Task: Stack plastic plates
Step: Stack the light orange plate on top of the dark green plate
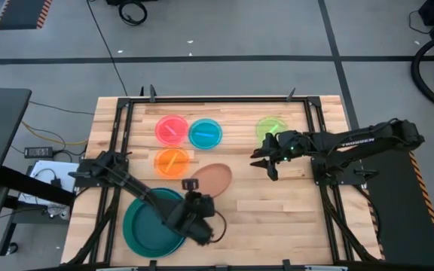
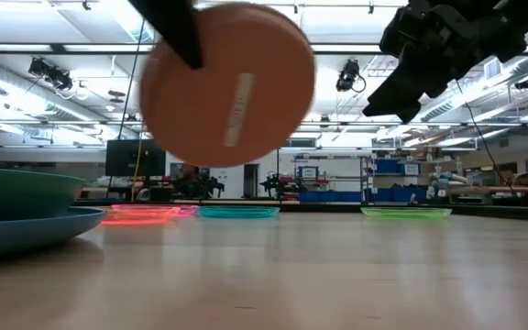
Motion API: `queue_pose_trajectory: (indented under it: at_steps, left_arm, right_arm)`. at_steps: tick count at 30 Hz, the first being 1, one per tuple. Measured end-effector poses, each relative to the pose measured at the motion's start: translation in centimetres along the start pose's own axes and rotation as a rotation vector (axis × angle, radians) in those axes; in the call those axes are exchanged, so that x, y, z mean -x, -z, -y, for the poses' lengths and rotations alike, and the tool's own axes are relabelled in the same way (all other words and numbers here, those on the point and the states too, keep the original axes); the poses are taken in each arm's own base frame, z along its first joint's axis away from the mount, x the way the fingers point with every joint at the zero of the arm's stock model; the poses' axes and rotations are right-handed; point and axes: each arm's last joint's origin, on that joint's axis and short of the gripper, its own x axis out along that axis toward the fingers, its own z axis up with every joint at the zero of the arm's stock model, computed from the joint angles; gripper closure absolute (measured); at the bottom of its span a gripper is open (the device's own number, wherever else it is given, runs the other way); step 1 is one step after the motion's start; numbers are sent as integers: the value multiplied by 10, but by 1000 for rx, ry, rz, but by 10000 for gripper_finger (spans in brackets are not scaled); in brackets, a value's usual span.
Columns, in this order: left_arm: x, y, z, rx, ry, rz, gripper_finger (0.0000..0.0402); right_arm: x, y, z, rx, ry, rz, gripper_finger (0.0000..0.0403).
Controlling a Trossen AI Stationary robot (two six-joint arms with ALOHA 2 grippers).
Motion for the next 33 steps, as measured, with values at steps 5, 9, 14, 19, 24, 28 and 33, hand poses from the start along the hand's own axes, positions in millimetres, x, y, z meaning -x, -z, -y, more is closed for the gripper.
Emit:
queue_pose_trajectory:
  at_steps: [5, 9, 14, 19, 24, 28, 33]
  left_arm:
    - [15, 18, 12, 114, 1, -43, 342]
    - [26, 31, 22, 225, 33, -99, 342]
    - [45, 43, 33, 315, 80, -146, 342]
    - [70, 46, 39, 405, 147, -159, 342]
    - [90, 48, 43, 460, 211, -160, 342]
    - [93, 53, 46, 480, 227, -204, 342]
    - [94, 59, 44, 475, 222, -337, 343]
  right_arm:
    - [-7, 4, -11, 36, -39, -22, 250]
    - [-13, 11, -20, 63, -22, -58, 250]
    - [-14, 18, -33, 62, -28, -94, 250]
    - [-12, 24, -47, 84, -25, -107, 250]
    - [-10, 28, -56, 112, -32, -109, 250]
    - [-10, 29, -58, 121, -31, -108, 250]
    - [-10, 29, -58, 124, -28, -107, 250]
